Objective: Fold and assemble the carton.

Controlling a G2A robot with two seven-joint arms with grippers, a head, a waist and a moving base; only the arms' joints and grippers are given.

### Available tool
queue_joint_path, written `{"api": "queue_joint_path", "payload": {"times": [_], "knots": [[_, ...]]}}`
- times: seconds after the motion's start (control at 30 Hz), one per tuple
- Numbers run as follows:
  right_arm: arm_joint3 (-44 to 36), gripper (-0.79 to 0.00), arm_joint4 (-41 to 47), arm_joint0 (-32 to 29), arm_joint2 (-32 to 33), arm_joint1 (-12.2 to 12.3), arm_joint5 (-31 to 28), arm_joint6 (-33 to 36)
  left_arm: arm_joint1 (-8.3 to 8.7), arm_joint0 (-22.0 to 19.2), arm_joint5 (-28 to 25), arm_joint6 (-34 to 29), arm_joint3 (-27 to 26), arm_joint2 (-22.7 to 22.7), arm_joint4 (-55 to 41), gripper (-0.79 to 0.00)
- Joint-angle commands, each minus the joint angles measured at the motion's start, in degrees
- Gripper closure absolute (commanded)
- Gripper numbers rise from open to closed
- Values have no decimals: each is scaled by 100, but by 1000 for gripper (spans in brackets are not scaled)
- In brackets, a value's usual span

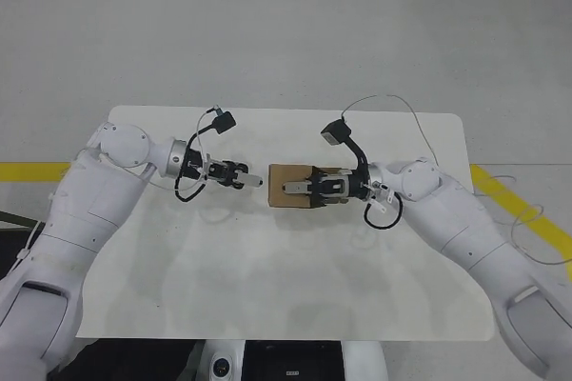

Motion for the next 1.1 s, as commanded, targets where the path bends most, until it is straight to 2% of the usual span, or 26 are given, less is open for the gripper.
{"api": "queue_joint_path", "payload": {"times": [0.0,0.17,0.3,0.8,0.83,0.97,1.03,1.07], "knots": [[132,0,16,9,2,-23,81,81,37,42,-64,28,-49,-91,53,-785],[469,0,0,101,-78,-163,436,435,141,193,-314,278,-358,-315,311,-785],[722,0,4,166,-143,-339,579,458,227,352,-481,445,-647,-466,537,-785],[1591,0,-736,271,-532,-1077,975,-106,458,780,-451,498,-1242,-971,849,-785],[1647,-58,-739,273,-532,-1116,964,-109,471,805,-446,498,-1270,-1002,863,-785],[1844,-465,-726,298,-495,-1240,923,-36,518,903,-434,498,-1385,-1106,910,-785],[1907,-597,-733,323,-458,-1275,895,50,538,943,-447,481,-1450,-1133,970,-785],[1931,-622,-733,332,-432,-1285,879,93,540,948,-452,476,-1460,-1136,981,-785]]}}
